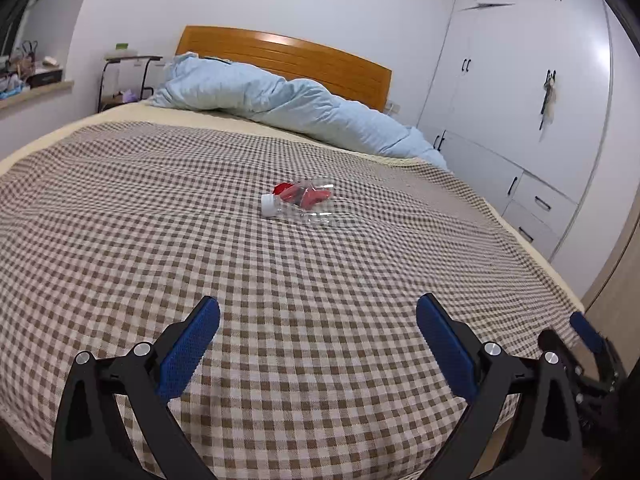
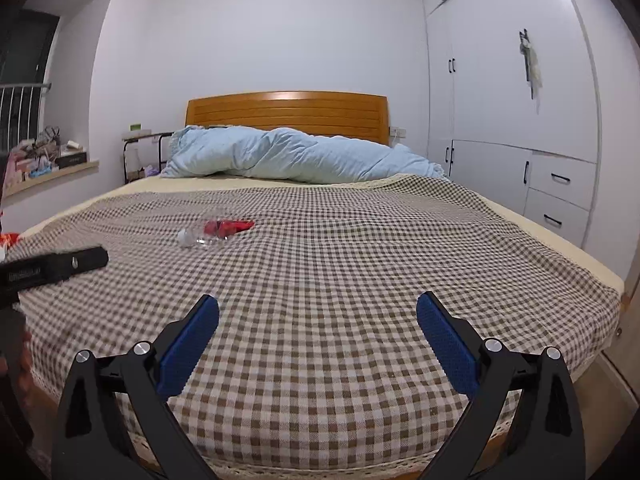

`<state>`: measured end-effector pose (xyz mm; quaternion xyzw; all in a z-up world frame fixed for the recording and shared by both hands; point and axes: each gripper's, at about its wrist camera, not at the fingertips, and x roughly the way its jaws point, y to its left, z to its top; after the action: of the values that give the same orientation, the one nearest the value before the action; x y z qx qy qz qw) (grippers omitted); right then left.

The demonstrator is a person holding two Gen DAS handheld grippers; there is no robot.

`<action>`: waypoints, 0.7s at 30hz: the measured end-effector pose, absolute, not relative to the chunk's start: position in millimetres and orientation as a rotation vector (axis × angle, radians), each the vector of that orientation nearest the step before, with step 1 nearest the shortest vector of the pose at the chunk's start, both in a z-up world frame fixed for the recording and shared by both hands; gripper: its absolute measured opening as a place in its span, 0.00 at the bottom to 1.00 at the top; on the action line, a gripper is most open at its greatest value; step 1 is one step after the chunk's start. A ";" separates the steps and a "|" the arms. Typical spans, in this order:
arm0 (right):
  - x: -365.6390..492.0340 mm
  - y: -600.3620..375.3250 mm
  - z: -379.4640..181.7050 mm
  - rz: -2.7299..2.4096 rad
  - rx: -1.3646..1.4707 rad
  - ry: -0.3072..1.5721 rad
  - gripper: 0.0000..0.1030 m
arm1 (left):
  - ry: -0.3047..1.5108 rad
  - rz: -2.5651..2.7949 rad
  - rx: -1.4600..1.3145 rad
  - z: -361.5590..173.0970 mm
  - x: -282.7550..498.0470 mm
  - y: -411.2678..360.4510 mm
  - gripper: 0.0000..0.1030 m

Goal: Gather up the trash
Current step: 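Close the right tool around the clear bottle's body on the bed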

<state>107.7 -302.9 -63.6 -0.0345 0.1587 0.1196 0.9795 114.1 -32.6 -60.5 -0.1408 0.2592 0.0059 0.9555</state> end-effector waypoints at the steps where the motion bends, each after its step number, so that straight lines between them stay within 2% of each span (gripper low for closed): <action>1: 107.7 -302.4 -64.7 0.245 -0.071 0.324 0.92 | 0.528 0.015 -0.284 -60.0 115.7 -30.2 0.93; 12: 125.5 -266.6 -58.5 0.138 0.019 0.391 0.92 | 0.548 0.004 -0.185 -49.6 160.1 6.4 0.93; 21: 184.6 -191.6 -50.0 0.169 0.329 0.500 0.92 | 0.592 0.016 -0.130 -44.8 187.5 53.3 0.93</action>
<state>184.6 -191.6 -50.0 0.1619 0.2460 0.0832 0.9520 187.5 53.3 -44.8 -0.0641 0.2917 0.0078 0.9543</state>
